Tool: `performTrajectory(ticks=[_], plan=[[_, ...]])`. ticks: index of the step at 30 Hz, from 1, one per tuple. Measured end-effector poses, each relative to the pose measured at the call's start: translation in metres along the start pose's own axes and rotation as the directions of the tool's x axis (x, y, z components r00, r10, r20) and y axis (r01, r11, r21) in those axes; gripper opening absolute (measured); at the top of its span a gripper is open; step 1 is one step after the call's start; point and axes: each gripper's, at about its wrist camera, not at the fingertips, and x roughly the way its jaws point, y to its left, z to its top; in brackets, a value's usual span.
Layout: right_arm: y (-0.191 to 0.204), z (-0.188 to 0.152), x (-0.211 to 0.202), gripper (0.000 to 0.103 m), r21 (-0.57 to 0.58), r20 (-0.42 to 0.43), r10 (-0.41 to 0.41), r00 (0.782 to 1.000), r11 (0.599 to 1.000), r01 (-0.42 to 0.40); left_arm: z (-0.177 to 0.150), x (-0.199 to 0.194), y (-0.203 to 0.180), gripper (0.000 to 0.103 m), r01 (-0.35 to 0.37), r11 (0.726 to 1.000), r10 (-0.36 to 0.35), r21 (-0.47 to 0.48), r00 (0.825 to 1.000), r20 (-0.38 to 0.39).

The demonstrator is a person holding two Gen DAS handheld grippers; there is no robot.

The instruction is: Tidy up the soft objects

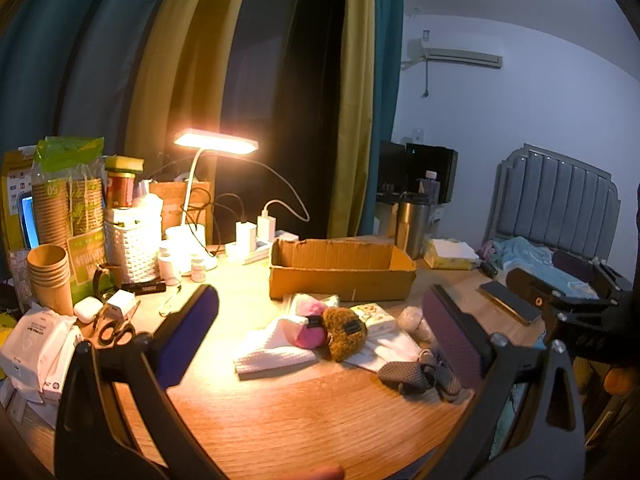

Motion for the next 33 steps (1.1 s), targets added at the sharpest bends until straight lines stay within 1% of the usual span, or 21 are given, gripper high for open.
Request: performTrajectory(ticks=[33], plan=[[0.0060, 0.0010, 0.0027, 0.103, -0.015, -0.012, 0.003, 1.000, 1.000, -0.003, -0.0062, -0.0018, 0.0055, 0.102, -0.009, 1.000, 0.009, -0.003, 1.000, -0.003]])
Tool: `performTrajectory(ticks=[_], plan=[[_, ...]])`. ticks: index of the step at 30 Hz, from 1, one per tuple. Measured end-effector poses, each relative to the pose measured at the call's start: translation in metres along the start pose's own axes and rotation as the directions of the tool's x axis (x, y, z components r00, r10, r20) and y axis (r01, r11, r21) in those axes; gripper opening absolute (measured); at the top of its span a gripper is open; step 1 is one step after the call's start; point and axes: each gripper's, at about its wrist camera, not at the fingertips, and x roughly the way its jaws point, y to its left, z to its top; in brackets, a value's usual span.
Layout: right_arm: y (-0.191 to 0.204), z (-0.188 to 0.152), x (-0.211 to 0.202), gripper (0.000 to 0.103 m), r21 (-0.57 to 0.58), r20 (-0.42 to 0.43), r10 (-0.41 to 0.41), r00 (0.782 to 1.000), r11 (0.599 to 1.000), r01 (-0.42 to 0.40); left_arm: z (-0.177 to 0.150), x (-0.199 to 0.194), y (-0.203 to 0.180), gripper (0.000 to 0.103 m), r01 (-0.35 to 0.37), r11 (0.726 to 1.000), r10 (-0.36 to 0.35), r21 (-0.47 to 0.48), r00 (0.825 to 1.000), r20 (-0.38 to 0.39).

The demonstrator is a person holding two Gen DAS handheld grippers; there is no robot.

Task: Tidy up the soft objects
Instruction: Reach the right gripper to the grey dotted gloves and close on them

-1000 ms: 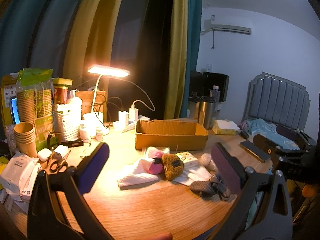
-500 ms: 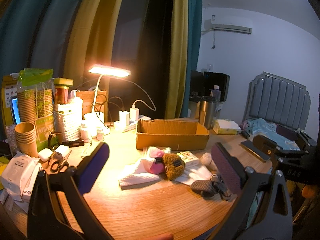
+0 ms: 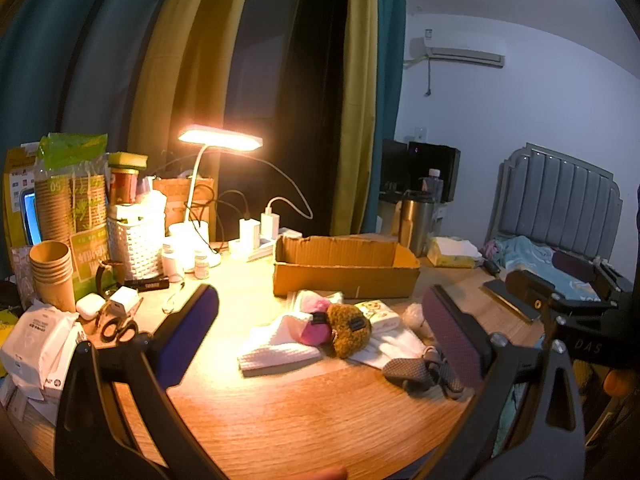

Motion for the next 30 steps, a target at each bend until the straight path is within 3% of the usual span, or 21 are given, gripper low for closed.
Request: performTrajectory(ticks=[7, 15, 30], plan=[[-0.003, -0.008, 0.009, 0.103, 0.008, -0.024, -0.008, 1.000, 1.000, 0.008, -0.004, 0.005, -0.001, 0.102, -0.005, 1.000, 0.005, 0.000, 1.000, -0.015], [-0.012, -0.029, 0.043, 0.103, 0.027, -0.132, -0.006, 0.991, 1.000, 0.010, -0.021, 0.028, 0.001, 0.102, -0.004, 1.000, 0.003, -0.016, 0.997, -0.083], [0.005, -0.073, 0.108, 0.103, 0.039, -0.342, 0.062, 0.938, 0.998, -0.052, -0.054, 0.078, 0.016, 0.102, -0.022, 0.999, 0.013, -0.039, 0.975, -0.222]])
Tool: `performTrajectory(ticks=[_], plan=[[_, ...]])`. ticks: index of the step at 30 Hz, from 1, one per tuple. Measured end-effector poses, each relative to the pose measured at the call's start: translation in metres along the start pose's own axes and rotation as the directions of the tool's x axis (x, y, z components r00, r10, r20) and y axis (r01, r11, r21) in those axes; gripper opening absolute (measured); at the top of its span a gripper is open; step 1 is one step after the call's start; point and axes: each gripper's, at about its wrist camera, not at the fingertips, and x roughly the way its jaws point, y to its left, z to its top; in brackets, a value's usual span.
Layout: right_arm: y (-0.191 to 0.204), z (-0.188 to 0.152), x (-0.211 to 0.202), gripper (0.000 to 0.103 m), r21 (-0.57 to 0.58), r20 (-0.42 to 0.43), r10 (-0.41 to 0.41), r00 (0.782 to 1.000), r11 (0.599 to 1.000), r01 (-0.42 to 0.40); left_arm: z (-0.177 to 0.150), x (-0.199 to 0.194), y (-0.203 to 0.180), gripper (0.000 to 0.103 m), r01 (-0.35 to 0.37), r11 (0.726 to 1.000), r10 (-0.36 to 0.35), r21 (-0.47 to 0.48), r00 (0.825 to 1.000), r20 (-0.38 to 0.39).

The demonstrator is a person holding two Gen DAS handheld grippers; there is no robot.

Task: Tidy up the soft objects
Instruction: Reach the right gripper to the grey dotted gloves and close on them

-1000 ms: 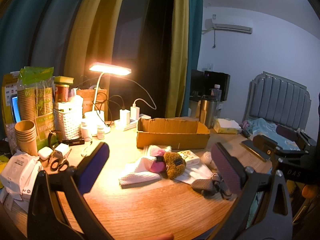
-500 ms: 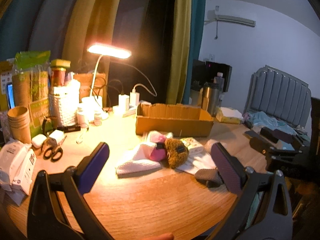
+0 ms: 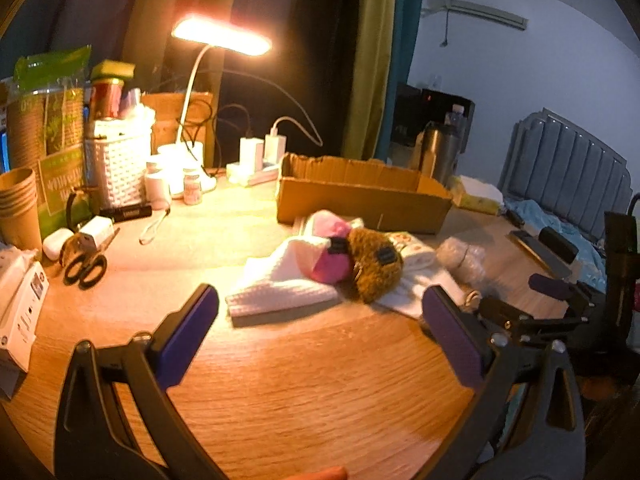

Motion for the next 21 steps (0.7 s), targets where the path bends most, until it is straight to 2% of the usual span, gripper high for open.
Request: performTrajectory(ticks=[7, 9, 10, 12, 14, 15, 17, 21], plan=[[0.001, -0.005, 0.024, 0.101, 0.001, -0.060, 0.021, 0.998, 1.000, -0.021, -0.005, 0.015, 0.004, 0.102, -0.010, 1.000, 0.009, -0.008, 0.999, -0.044], [0.000, -0.007, 0.030, 0.090, 0.003, -0.081, 0.040, 0.996, 0.999, -0.040, -0.004, 0.018, 0.004, 0.102, -0.013, 1.000, 0.012, -0.009, 0.998, -0.058], [0.000, -0.007, 0.032, 0.081, 0.002, -0.091, 0.051, 0.995, 0.999, -0.051, -0.004, 0.019, 0.003, 0.102, -0.015, 1.000, 0.014, -0.008, 0.998, -0.062], [-0.002, -0.008, 0.033, 0.076, 0.002, -0.097, 0.079, 0.992, 0.997, -0.079, -0.003, 0.022, 0.002, 0.102, -0.020, 1.000, 0.019, -0.009, 0.997, -0.072], [-0.004, -0.006, 0.031, 0.056, 0.002, -0.096, 0.106, 0.990, 0.994, -0.107, -0.002, 0.024, 0.002, 0.102, -0.028, 1.000, 0.027, -0.011, 0.996, -0.080], [-0.006, -0.005, 0.029, 0.053, 0.006, -0.088, 0.107, 0.990, 0.994, -0.107, -0.002, 0.025, 0.001, 0.102, -0.032, 0.999, 0.031, -0.012, 0.996, -0.085], [-0.011, -0.002, 0.026, 0.041, 0.012, -0.073, 0.116, 0.991, 0.993, -0.116, 0.000, 0.027, 0.001, 0.102, -0.040, 0.999, 0.038, -0.011, 0.995, -0.095], [-0.018, 0.006, 0.012, 0.037, 0.018, -0.019, 0.139, 0.990, 0.990, -0.139, 0.006, 0.032, 0.001, 0.102, -0.060, 0.998, 0.059, -0.011, 0.992, -0.109]])
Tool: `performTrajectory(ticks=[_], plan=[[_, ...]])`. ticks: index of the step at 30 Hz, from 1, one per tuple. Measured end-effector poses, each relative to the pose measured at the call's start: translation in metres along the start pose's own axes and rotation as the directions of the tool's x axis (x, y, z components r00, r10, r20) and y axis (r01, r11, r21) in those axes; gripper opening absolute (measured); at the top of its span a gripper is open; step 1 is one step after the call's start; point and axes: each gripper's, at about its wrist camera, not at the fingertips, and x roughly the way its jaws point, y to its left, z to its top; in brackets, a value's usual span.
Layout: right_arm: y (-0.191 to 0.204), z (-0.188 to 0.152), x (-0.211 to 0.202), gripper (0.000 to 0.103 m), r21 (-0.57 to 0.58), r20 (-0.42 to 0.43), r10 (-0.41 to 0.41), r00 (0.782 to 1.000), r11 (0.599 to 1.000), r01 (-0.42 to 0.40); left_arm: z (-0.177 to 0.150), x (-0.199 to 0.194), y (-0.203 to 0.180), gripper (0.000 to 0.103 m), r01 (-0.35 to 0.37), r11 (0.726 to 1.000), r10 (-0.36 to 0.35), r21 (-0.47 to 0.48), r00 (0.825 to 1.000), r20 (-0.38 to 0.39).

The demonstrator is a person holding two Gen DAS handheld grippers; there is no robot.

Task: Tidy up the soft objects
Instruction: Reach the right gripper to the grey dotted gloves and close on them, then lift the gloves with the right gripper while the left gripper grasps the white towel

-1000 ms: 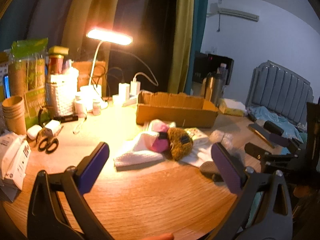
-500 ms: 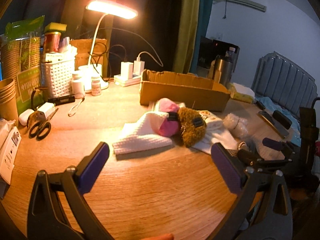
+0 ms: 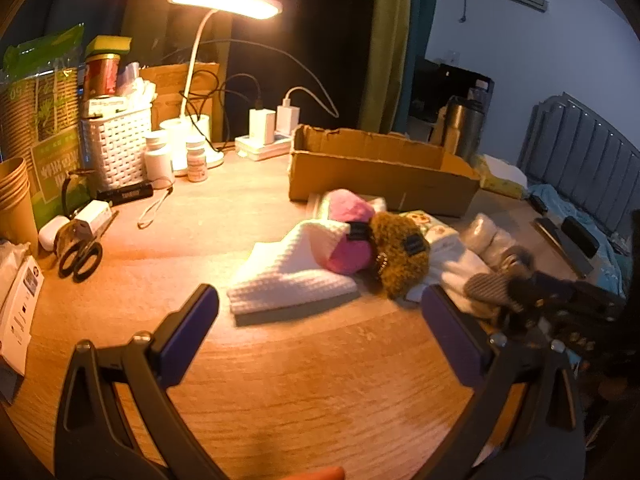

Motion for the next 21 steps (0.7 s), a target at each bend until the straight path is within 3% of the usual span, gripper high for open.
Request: performTrajectory(ticks=[8, 13, 21], plan=[[-0.007, 0.019, -0.027, 0.037, -0.012, 0.106, 0.058, 0.993, 0.998, -0.057, 0.017, 0.020, 0.003, 0.102, -0.039, 0.999, 0.038, -0.001, 0.998, -0.057], [-0.016, 0.027, -0.028, 0.037, -0.003, 0.119, 0.062, 0.991, 0.998, -0.062, 0.023, 0.035, 0.003, 0.101, -0.064, 0.998, 0.065, 0.008, 0.993, -0.099], [-0.025, 0.035, -0.018, 0.037, 0.002, 0.121, 0.073, 0.990, 0.997, -0.074, 0.024, 0.067, 0.009, 0.089, -0.106, 0.994, 0.110, 0.028, 0.975, -0.192]])
